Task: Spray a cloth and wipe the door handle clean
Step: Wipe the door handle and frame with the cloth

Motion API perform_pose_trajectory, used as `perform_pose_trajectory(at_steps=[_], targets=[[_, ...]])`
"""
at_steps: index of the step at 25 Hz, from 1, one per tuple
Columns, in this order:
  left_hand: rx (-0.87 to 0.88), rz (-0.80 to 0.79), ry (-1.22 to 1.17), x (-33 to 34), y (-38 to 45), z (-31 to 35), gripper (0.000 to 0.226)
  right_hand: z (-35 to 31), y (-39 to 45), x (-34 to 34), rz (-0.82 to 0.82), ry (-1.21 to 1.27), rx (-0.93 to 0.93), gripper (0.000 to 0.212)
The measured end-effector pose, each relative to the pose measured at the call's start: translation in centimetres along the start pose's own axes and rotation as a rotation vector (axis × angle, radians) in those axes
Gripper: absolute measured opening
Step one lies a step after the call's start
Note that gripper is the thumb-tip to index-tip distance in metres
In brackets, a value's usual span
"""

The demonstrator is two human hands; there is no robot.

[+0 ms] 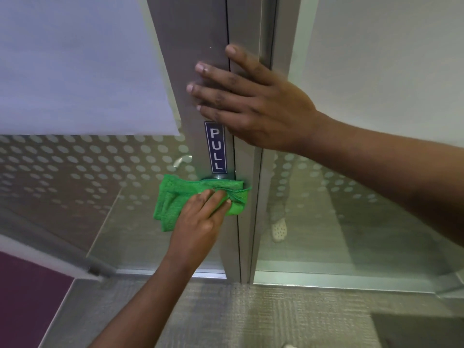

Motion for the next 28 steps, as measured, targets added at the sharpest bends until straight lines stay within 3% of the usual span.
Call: perform_pose_trajectory(at_steps=[4,8,17,23,28], targets=[[0.004,0.030,-0.004,-1.4,-2.2,-2.0,0.032,-0.1,0.0,-0.1,-0.002,0.008,0.009,0.040],[0.056,0.020,0.054,-0.3,0.7,-0.5,0.033,0.0,0.2,0.0,-0.007,-0.014,-0.004,0.038],[-0.018,0.078,0.055,-0.7,-2.2,-1.4,0.031,-0.1,0.0,0.4,-0.017,-0.006,0.008,0.037],[-0.052,0.052,0.060,0.6,0.8,1.0,0.030,0.1,-0.4,0.6,-0.039,0.033,0.005,0.037],[-0.012,0.069,0.043,-0.8,-3.1,-1.7,0.035,-0.1,-0.1,0.5,-0.038,0.028,0.010,0.037]])
Point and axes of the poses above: each hand's wrist, its own y-axis towards the middle knuckle, its own x-axis out of the palm, z = x × y, the point moved 2 cm from there along y, towards the middle knuckle, and after that the axes turned 12 degrees about -x, right-handed, at the moved point
